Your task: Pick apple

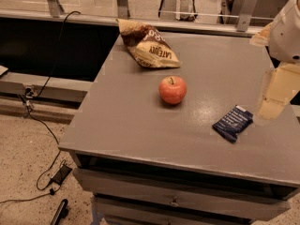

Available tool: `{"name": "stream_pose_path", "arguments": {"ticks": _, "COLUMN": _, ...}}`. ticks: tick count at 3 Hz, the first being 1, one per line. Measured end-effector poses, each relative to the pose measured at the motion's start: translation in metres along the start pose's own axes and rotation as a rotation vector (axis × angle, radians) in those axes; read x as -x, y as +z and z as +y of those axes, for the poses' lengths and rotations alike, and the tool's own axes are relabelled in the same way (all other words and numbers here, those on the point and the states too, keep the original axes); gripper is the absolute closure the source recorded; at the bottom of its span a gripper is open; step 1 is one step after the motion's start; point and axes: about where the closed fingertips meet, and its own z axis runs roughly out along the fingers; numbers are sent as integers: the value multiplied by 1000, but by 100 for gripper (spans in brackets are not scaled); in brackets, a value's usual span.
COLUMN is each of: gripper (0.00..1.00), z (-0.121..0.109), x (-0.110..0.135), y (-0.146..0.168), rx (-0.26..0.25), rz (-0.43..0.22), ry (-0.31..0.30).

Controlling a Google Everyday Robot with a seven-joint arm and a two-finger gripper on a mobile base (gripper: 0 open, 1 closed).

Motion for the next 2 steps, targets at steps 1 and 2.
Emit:
{"name": "stream_pose_path", "arguments": {"ticks": 1, "gripper": 0, "z": 0, "x": 0, "y": 0, "rx": 0, "rz": 0, "ry": 0}}
{"name": "stream_pose_path", "arguments": {"ticks": 2, "gripper": 0, "z": -9, "x": 20, "y": 8, "rx": -9, "rz": -24, "ry": -51}}
